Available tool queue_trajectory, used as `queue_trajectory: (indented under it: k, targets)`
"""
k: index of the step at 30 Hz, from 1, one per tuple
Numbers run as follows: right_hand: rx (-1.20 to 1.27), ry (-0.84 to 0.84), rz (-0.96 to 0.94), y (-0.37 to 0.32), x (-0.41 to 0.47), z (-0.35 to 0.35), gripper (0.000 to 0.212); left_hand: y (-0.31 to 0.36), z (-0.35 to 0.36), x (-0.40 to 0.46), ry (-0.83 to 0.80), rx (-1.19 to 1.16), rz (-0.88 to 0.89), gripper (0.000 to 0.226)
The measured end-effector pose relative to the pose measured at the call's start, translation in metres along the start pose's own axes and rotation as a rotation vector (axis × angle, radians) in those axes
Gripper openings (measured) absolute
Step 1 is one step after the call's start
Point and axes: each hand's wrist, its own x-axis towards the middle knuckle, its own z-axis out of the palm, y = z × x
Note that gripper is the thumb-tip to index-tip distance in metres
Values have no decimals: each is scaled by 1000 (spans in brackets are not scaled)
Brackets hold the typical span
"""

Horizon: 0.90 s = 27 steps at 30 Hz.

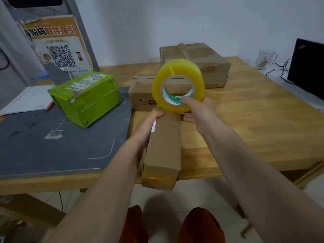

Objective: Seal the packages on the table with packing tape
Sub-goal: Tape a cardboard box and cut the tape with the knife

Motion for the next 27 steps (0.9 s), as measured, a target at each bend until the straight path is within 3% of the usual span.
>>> queue_trajectory:
  k: [3, 7, 9, 11, 16, 20, 22, 27]
  targets:
    - [-134, 44, -66, -4, 1, 4, 29, 10, -1, 1, 18, 60, -10, 21]
    - [-291, 40, -113, -7, 2, 15, 43, 35, 2, -3, 49, 503, 38, 6]
    - [-340, 53, -131, -11, 1, 22, 42, 38, 9, -6, -48, 721, 78, 46]
    - [-365, 73, -136, -12, 2, 26, 42, 35, 19, -7, -35, 843, 68, 84]
    - [-186, 8, -59, -10, 2, 18, 46, 28, 23, -4, 184, 902, 17, 87]
    - [178, -68, 76, -6, 0, -1, 51, 29, 17, -5, 176, 867, -51, 105]
    - [226, -103, 122, -6, -1, -6, 57, 30, 15, -6, 166, 857, -34, 102]
    - [368, -174, 242, -9, -2, -19, 47, 32, 16, -9, 119, 799, -8, 99]
